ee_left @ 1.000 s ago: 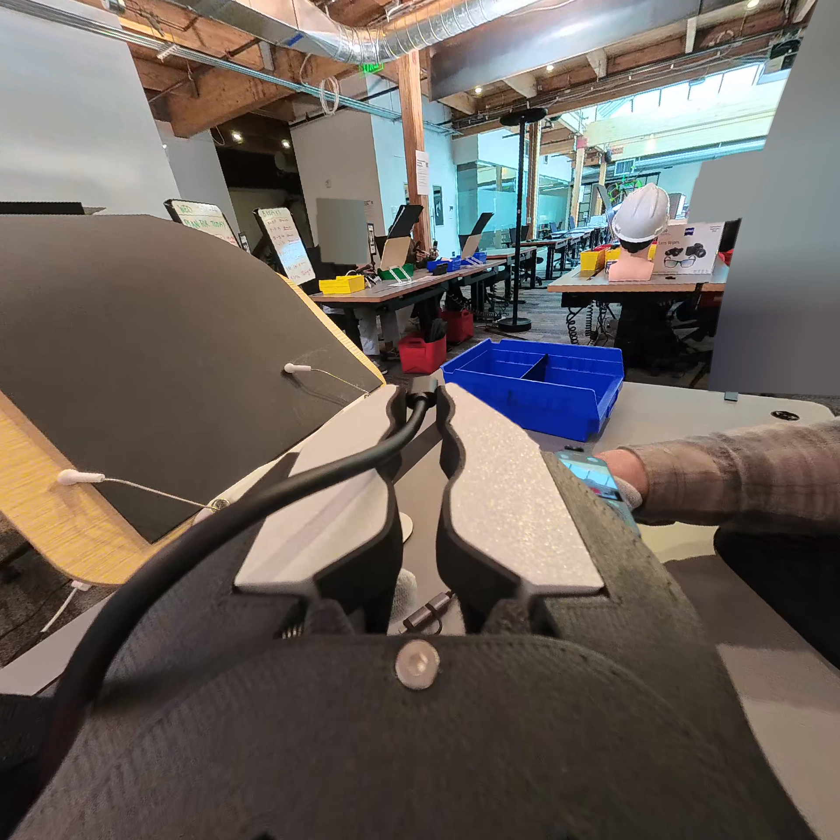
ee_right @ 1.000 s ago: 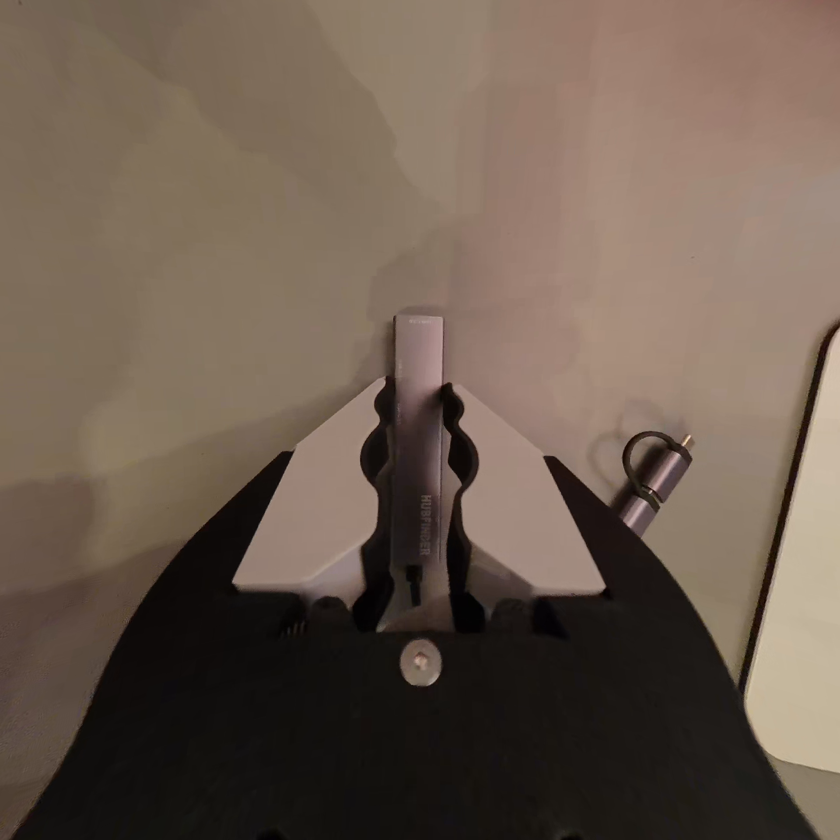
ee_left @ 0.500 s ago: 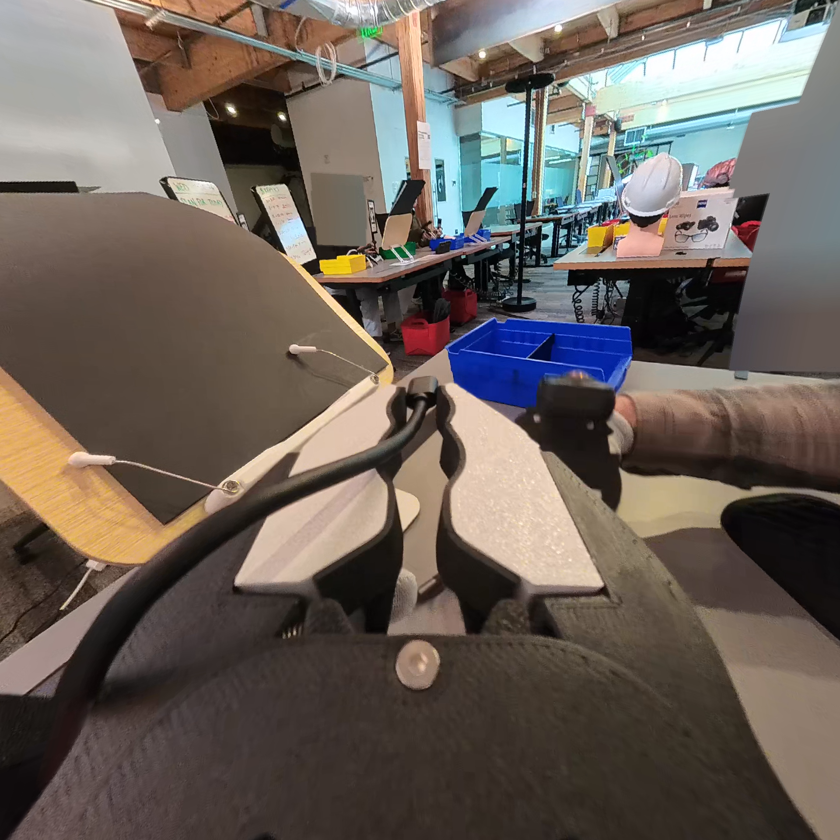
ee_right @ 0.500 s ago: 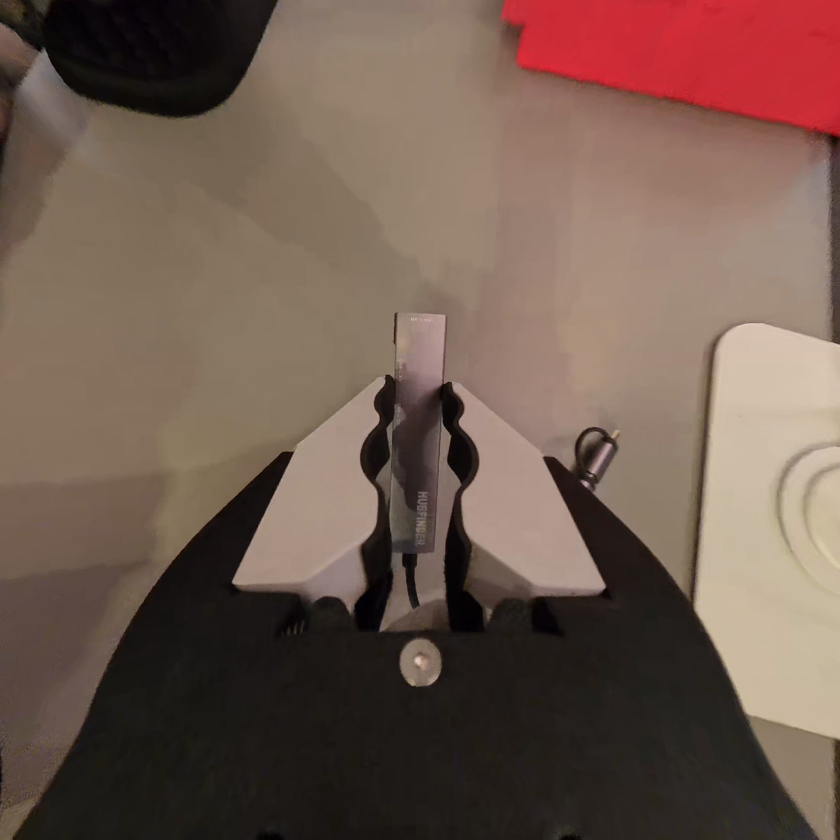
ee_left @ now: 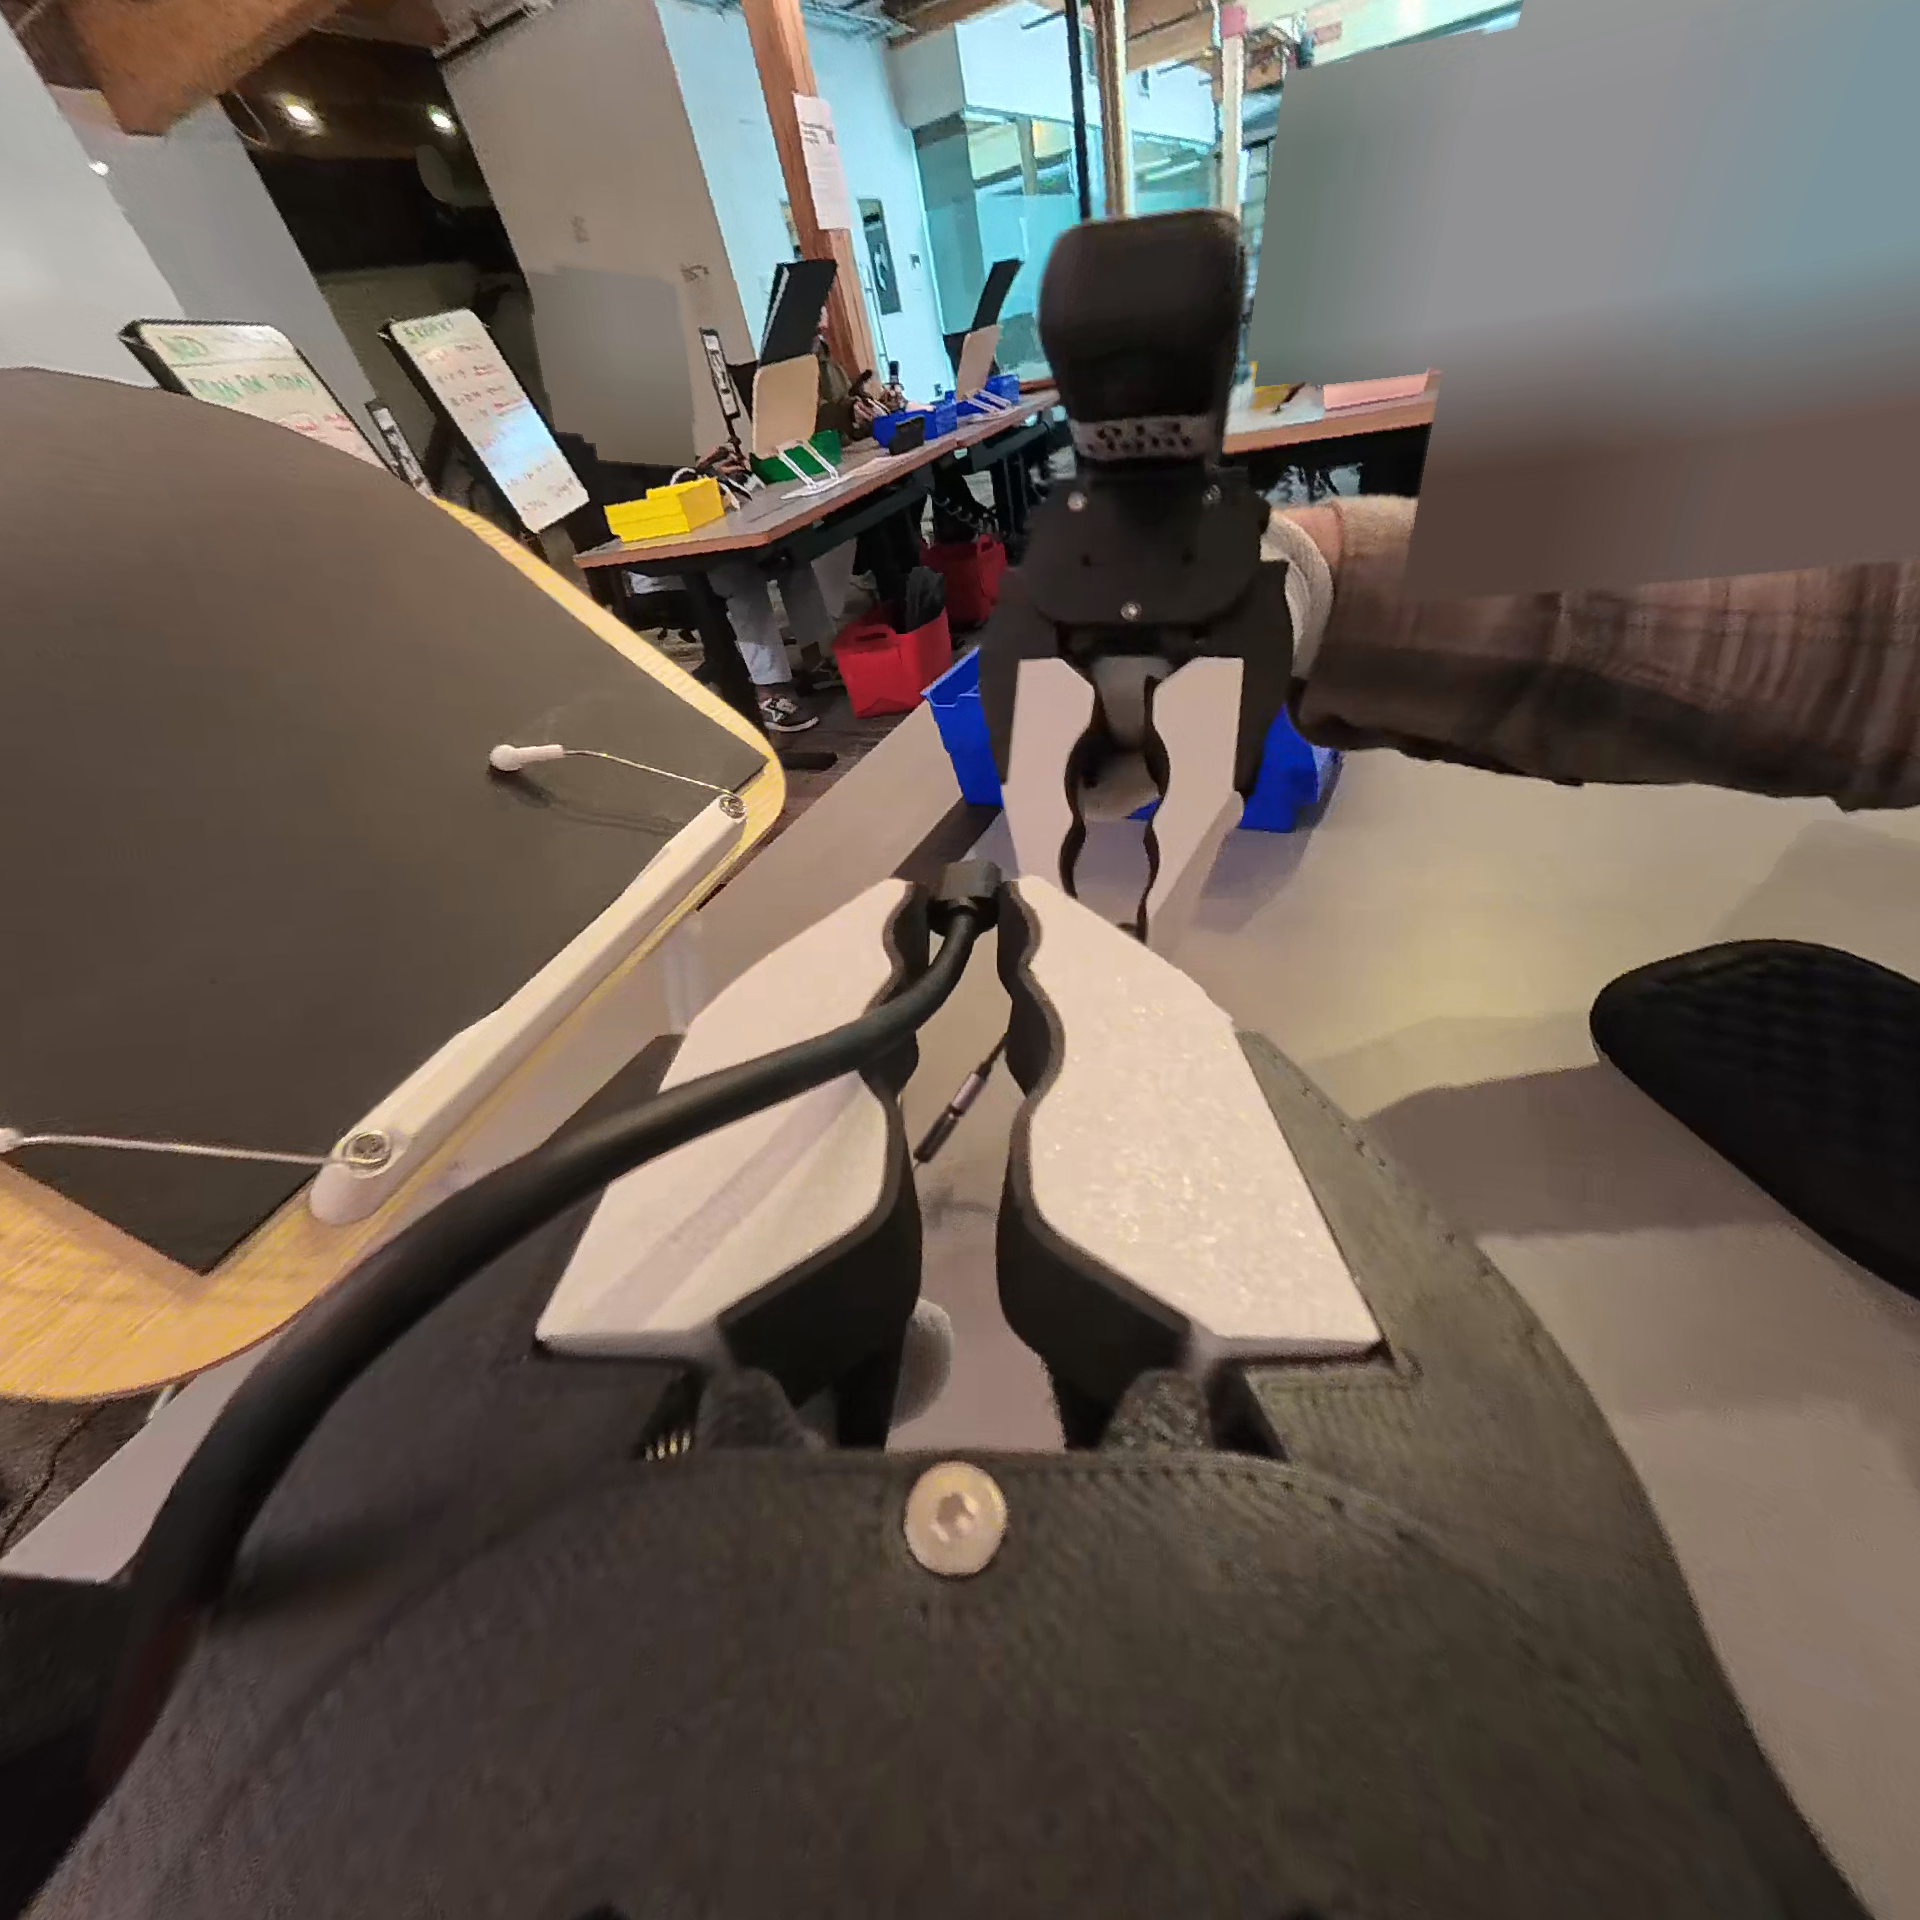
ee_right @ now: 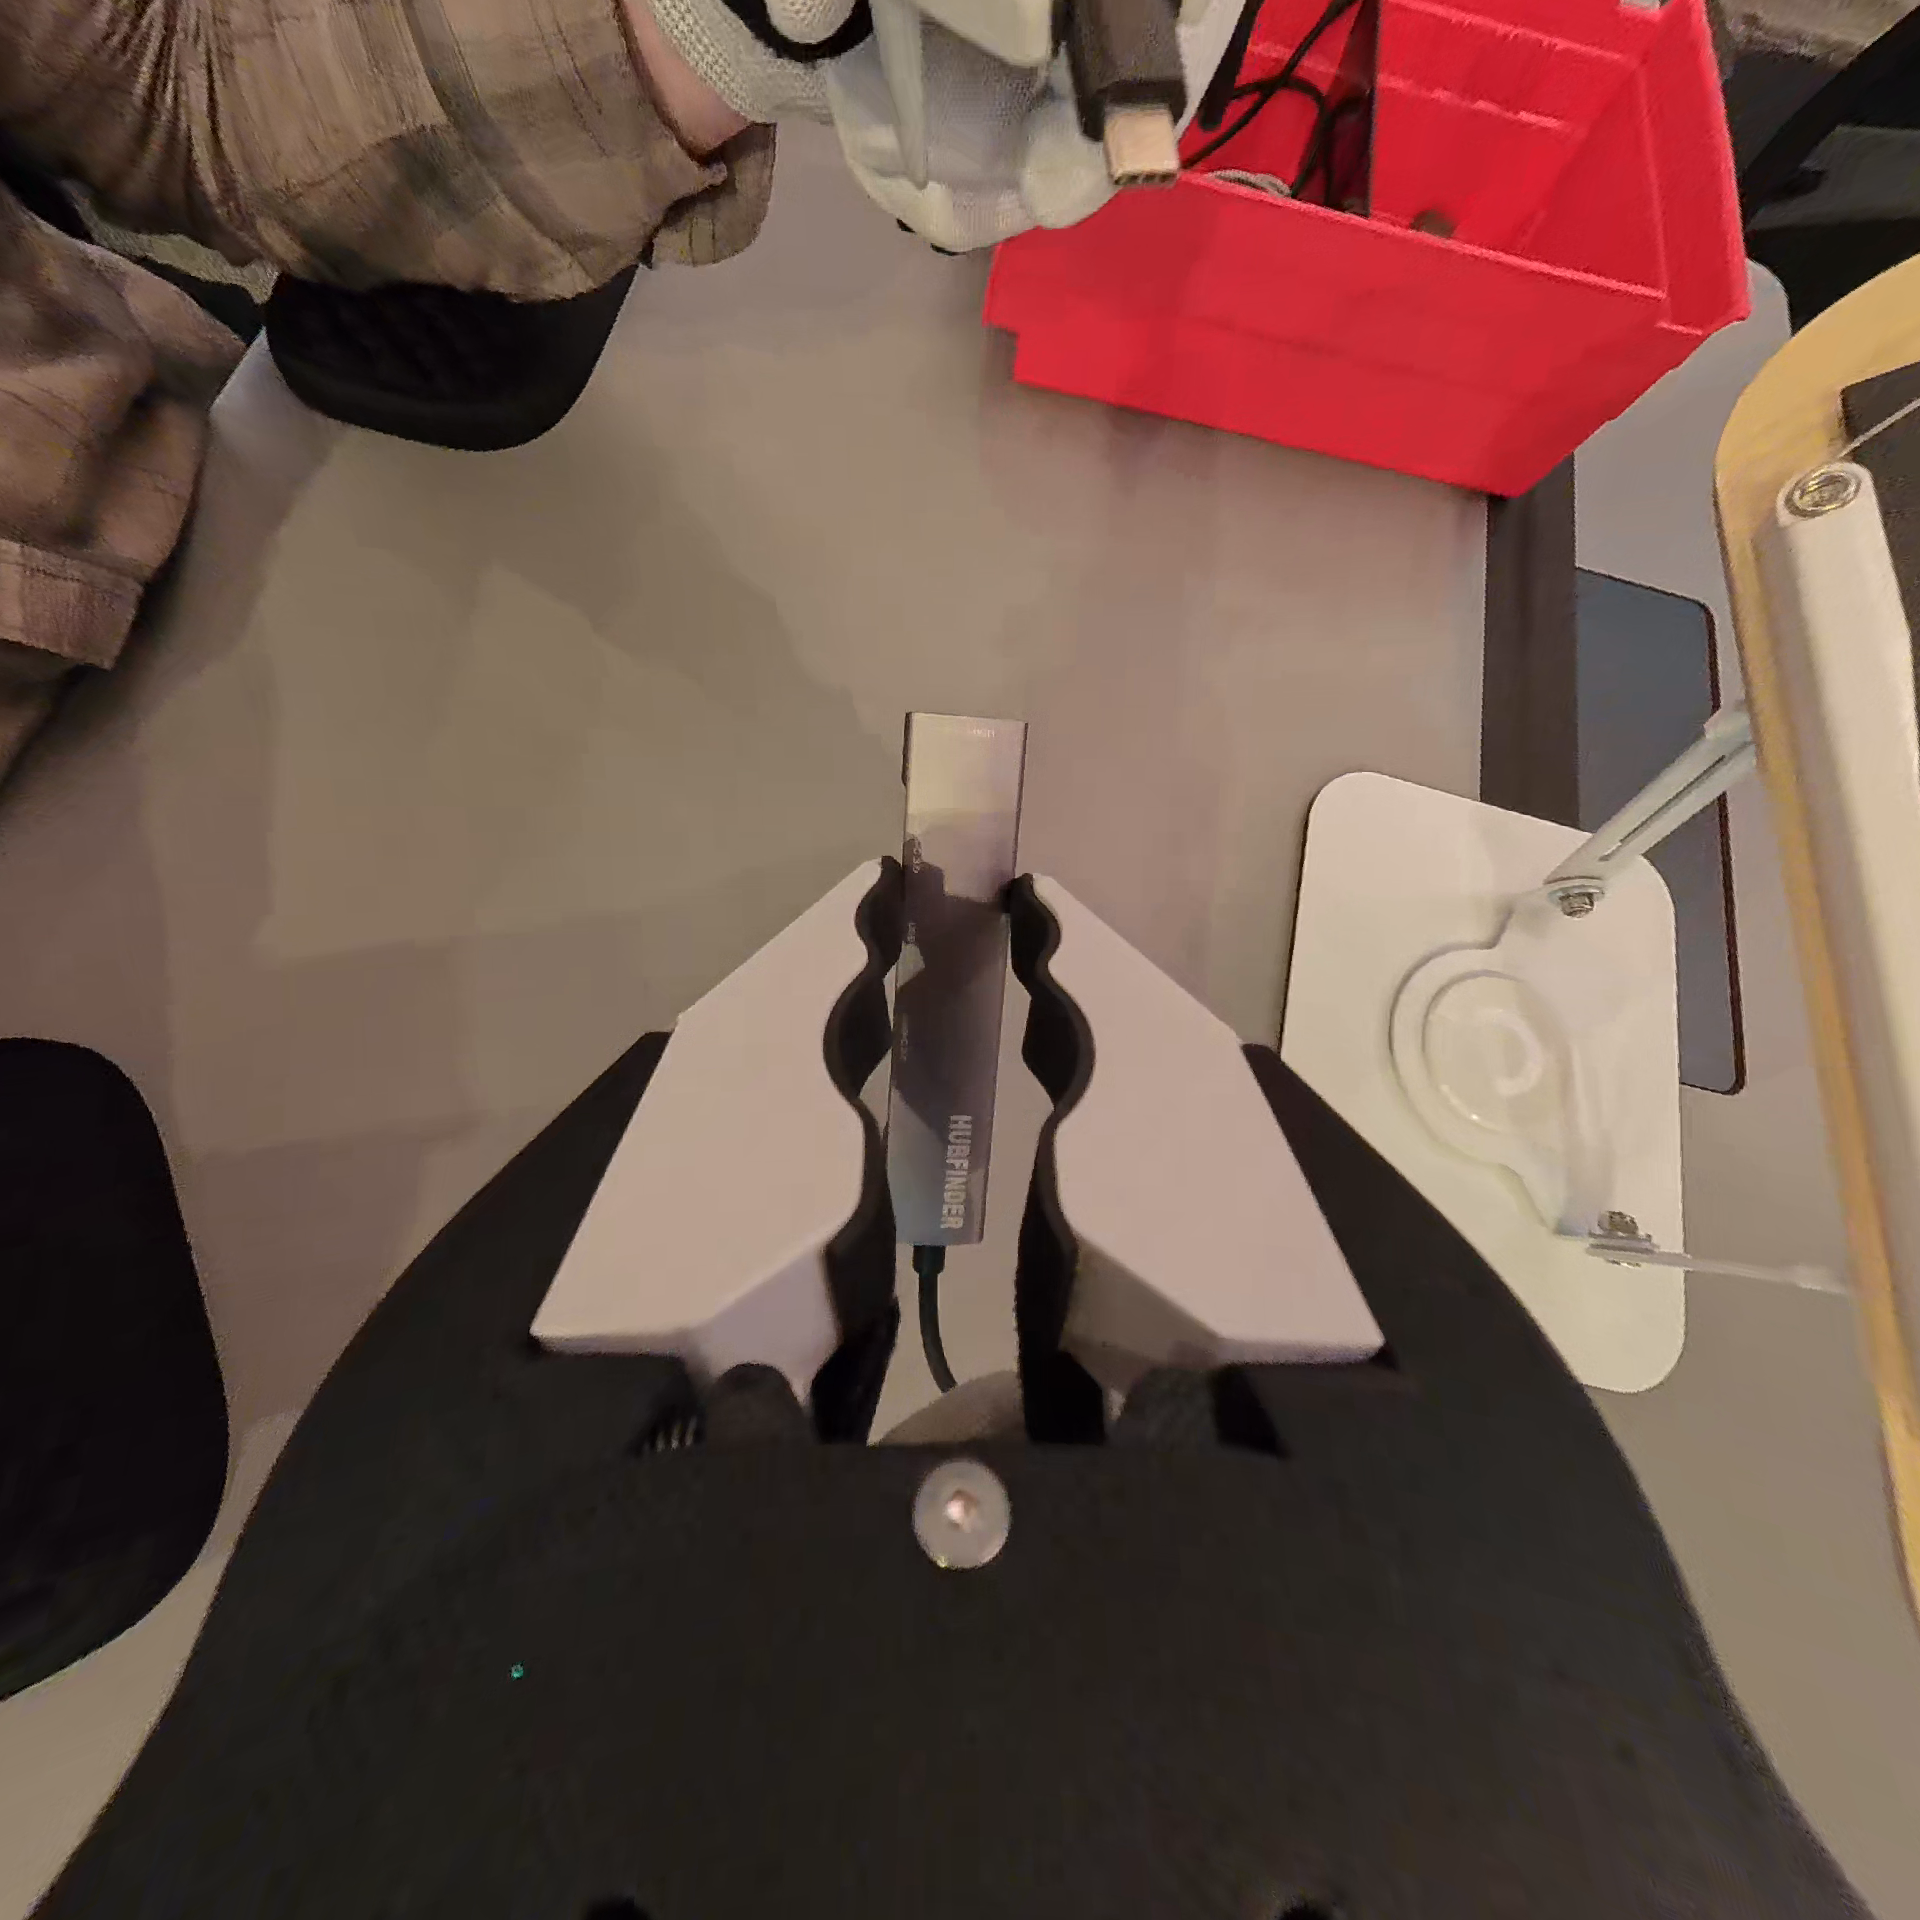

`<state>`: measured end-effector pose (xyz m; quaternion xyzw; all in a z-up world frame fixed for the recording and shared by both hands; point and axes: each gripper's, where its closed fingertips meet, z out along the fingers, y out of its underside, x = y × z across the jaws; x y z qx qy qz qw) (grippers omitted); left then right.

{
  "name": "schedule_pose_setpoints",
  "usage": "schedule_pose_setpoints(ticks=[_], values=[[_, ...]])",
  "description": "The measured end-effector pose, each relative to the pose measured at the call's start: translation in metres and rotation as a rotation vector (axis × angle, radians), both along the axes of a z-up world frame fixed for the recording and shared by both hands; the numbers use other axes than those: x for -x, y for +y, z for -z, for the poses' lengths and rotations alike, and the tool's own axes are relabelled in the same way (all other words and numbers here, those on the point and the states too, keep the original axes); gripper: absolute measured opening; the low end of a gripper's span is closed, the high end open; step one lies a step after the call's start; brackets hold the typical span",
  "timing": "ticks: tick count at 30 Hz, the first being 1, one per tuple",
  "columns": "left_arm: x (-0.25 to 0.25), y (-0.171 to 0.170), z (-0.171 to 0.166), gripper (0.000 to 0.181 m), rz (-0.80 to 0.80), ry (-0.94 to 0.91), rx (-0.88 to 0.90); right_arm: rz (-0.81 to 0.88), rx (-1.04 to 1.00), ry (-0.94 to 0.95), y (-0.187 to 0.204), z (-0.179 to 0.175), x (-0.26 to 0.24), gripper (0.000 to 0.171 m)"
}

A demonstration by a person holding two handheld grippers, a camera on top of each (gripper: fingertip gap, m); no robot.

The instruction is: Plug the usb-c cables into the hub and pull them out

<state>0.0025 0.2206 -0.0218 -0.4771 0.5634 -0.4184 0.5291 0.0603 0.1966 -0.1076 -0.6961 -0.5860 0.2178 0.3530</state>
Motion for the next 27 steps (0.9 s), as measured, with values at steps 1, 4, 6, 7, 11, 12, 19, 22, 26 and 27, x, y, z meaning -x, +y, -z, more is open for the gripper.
schedule_pose_setpoints(ticks=[1,4,6,7,11,12,19,22,26,27], values=[[-0.001,-0.002,0.002,0.013,0.004,0.01,-0.008,-0.001,-0.001,-0.01,0.0,0.0,-0.001,0.018],[-0.006,-0.007,0.011,0.013,0.027,0.049,-0.027,-0.004,0.0,-0.002,-0.002,0.001,0.001,0.018],[-0.007,-0.01,0.021,0.013,0.045,0.086,-0.053,-0.002,0.009,0.008,-0.003,0.003,0.001,0.018],[-0.007,-0.011,0.026,0.013,0.056,0.109,-0.077,-0.001,0.014,0.018,-0.003,0.003,0.001,0.018],[-0.009,-0.01,0.046,0.013,0.064,0.186,-0.127,0.015,0.014,0.085,-0.002,-0.004,-0.003,0.018],[-0.01,-0.011,0.05,0.013,0.073,0.193,-0.122,0.019,0.008,0.111,-0.001,-0.008,-0.004,0.018],[-0.038,-0.019,0.071,0.013,0.084,0.163,-0.064,0.037,-0.021,0.26,0.002,-0.025,0.004,0.018],[-0.046,-0.025,0.074,0.013,0.084,0.149,-0.057,0.04,-0.021,0.283,0.002,-0.022,0.01,0.019],[-0.049,-0.027,0.079,0.013,0.081,0.161,-0.066,0.045,-0.021,0.292,0.002,-0.017,0.015,0.019],[-0.05,-0.029,0.08,0.013,0.09,0.16,-0.058,0.045,-0.018,0.303,0.001,-0.017,0.016,0.02]])
